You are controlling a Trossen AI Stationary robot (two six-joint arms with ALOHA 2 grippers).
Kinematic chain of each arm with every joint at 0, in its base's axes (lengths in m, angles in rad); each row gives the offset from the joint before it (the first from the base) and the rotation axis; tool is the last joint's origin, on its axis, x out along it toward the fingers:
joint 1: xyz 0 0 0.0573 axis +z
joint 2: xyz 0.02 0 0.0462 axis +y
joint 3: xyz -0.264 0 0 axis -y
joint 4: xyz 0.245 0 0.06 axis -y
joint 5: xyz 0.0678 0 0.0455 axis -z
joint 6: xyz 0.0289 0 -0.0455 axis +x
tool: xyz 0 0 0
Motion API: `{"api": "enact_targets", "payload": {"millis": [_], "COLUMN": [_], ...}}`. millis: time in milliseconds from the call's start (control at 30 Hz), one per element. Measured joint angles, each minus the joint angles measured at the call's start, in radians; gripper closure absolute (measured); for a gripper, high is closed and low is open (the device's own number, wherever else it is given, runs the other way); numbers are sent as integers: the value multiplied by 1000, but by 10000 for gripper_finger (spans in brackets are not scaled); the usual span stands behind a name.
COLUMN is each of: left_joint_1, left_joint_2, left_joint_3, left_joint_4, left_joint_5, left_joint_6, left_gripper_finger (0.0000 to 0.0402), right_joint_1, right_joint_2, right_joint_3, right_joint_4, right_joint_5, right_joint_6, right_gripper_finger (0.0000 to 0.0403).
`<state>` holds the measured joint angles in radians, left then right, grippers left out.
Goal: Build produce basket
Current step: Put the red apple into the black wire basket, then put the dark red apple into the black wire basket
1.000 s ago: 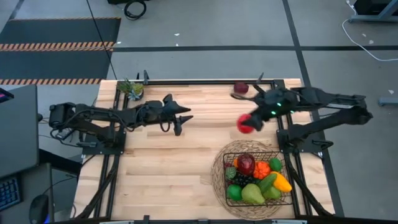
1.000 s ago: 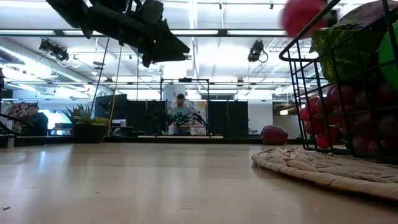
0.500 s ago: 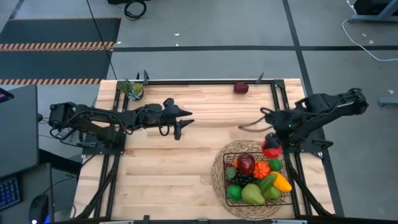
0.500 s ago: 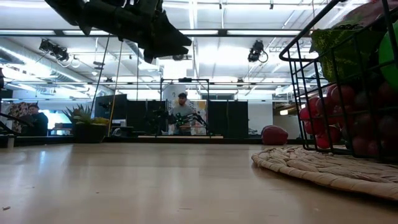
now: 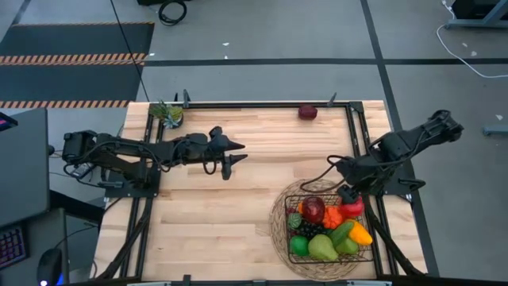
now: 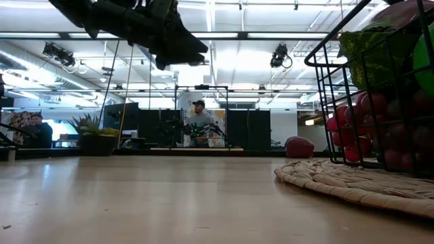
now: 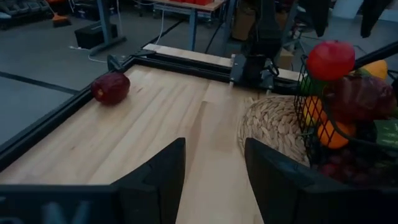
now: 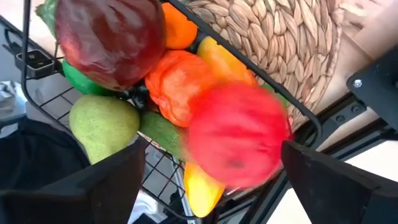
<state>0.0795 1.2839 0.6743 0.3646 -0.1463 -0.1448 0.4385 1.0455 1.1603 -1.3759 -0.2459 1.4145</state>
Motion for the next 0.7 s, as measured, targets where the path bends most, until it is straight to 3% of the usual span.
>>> {"api": "enact_targets", "payload": {"millis": [200, 367, 533, 700], "left_joint_1": [0, 0, 0, 0], "left_joint_2": [0, 0, 0, 0], "left_joint_3": [0, 0, 0, 0], "left_joint_4": [-18, -18, -18, -19], "left_joint_5": [0, 0, 0, 0], "left_joint_6": [1, 1, 3, 3], "left_gripper_finger": [230, 230, 230, 230], "right_joint_1": [5, -17, -89, -233], "right_joint_2": [28, 30, 2, -23], "right_joint_3": [0, 0, 0, 0], "right_joint_4": [13, 13, 90, 179], "right_joint_5": [1, 83, 141, 181], "right_joint_6": [14, -42, -141, -293], "right_gripper_finger": [18, 19, 18, 18]}}
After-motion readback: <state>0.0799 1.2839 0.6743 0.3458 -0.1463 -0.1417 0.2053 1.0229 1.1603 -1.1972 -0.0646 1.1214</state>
